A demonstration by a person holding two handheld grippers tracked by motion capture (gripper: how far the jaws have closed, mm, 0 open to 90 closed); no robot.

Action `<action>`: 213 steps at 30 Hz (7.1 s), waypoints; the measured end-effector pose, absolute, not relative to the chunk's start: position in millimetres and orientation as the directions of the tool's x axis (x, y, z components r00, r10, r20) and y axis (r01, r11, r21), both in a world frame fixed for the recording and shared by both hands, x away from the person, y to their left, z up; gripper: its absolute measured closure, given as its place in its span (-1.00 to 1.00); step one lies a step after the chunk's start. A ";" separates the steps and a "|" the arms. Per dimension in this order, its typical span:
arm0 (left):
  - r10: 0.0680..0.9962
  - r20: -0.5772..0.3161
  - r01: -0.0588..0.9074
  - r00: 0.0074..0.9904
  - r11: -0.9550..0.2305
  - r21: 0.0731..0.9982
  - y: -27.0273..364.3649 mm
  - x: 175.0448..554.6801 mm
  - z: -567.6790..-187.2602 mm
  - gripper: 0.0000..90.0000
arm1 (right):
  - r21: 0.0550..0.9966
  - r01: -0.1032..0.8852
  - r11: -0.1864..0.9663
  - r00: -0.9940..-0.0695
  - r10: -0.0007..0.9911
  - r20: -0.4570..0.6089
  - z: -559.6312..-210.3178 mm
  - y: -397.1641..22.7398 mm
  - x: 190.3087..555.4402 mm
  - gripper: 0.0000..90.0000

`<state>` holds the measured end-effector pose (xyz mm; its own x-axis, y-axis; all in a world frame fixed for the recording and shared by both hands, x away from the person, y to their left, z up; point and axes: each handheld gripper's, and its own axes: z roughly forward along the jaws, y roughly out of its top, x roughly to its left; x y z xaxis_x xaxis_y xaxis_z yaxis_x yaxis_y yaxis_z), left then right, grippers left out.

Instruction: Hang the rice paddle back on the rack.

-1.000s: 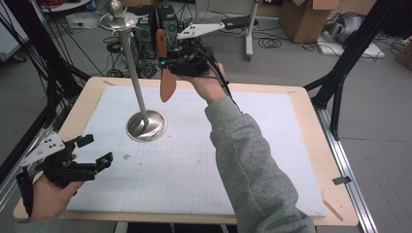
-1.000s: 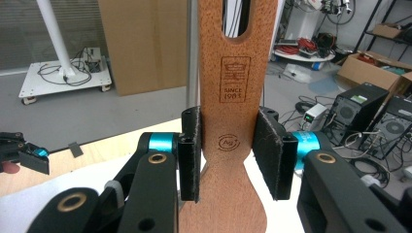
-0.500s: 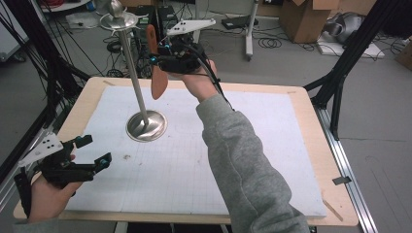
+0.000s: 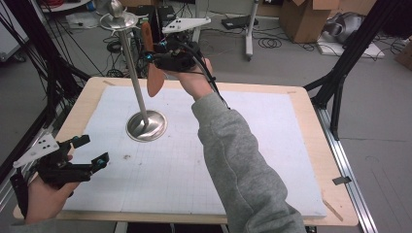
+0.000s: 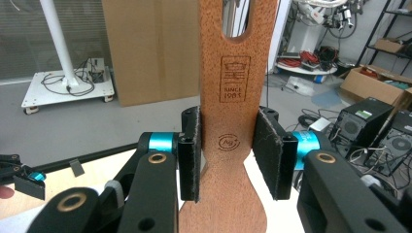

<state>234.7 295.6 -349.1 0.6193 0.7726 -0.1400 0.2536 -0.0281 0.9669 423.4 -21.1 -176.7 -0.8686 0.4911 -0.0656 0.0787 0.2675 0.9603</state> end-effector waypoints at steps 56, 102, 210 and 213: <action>0.766 -0.149 0.254 0.625 -0.020 0.967 296.2 233.3 -347.7 -0.95 | 0.955 0.084 0.285 -0.861 0.503 -0.074 -182.8 -6.1 432.1 0.44; 0.754 -0.147 0.265 0.640 -0.036 0.964 287.4 244.1 -351.4 -0.95 | 0.965 0.086 0.248 -0.867 0.496 -0.050 -200.0 -35.4 427.9 -0.21; 0.712 -0.130 0.274 0.690 -0.090 0.957 250.8 293.0 -357.2 -0.95 | 0.972 0.164 0.166 -0.777 0.629 0.023 -332.7 -225.9 349.2 -1.00; 0.712 -0.131 0.273 0.690 -0.088 0.958 250.8 292.9 -357.3 -0.95 | 0.972 0.165 0.167 -0.777 0.629 0.024 -334.5 -230.9 347.6 -1.00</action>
